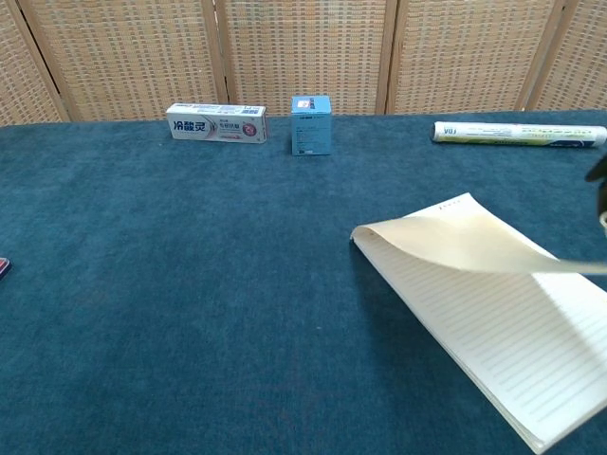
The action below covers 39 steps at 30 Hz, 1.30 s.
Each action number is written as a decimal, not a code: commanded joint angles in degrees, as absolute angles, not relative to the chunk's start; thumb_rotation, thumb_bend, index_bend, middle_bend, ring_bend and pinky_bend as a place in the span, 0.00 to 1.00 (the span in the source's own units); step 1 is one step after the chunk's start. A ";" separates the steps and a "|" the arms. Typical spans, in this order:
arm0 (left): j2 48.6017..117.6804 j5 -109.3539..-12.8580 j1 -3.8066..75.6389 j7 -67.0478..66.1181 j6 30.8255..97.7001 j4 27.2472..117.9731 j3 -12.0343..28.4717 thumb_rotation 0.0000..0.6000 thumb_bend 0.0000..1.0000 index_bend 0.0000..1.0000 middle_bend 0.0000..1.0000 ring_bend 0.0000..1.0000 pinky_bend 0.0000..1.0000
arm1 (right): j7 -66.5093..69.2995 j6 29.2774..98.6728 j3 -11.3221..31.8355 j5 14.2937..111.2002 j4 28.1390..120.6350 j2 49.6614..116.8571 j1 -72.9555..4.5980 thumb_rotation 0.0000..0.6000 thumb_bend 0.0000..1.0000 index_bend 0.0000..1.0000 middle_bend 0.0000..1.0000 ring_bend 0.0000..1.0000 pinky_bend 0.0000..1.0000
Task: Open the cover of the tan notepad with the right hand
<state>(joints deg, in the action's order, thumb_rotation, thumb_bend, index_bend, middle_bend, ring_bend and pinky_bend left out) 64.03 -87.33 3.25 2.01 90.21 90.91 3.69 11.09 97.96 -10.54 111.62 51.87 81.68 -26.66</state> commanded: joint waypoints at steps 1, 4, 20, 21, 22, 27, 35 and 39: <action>63.90 -86.69 3.32 2.47 89.90 90.87 3.96 1.00 0.00 0.00 0.00 0.00 0.00 | 8.14 86.00 -0.67 103.34 59.88 80.35 -35.49 1.00 0.47 0.67 0.66 0.43 0.25; 63.75 -85.61 3.67 2.91 88.93 90.79 4.35 1.00 0.00 0.00 0.00 0.00 0.00 | 4.56 77.42 4.02 98.14 62.93 80.20 -40.00 1.00 0.47 0.67 0.66 0.43 0.25; 63.77 -77.06 7.21 1.73 80.46 90.22 7.23 1.00 0.00 0.00 0.00 0.00 0.00 | -10.03 52.30 18.95 77.62 54.44 91.44 -55.77 1.00 0.00 0.00 0.00 0.00 0.00; 63.79 -76.73 7.33 1.70 80.13 90.14 7.29 1.00 0.00 0.00 0.00 0.00 0.00 | -10.51 51.69 19.75 76.16 54.57 92.05 -56.11 1.00 0.00 0.00 0.00 0.00 0.00; 63.81 -76.43 7.44 1.69 79.84 90.07 7.37 1.00 0.00 0.00 0.00 0.00 0.00 | -10.85 51.38 20.77 74.49 54.44 92.88 -56.43 1.00 0.00 0.00 0.00 0.00 0.00; 63.73 -75.82 7.54 2.03 79.50 89.90 7.59 1.00 0.00 0.00 0.00 0.00 0.00 | -15.06 52.27 23.16 70.26 51.51 96.38 -57.83 1.00 0.00 0.00 0.00 0.00 0.00; 63.66 -76.67 7.42 2.64 79.88 89.77 7.15 1.00 0.00 0.00 0.00 0.00 0.00 | -13.70 61.26 21.66 73.15 53.19 94.45 -54.63 1.00 0.00 0.00 0.00 0.00 0.00; 63.79 -77.15 7.25 2.31 80.48 89.85 6.93 1.00 0.00 0.00 0.00 0.00 0.00 | -9.26 71.33 23.46 75.80 49.40 95.59 -53.74 1.00 0.00 0.00 0.00 0.00 0.00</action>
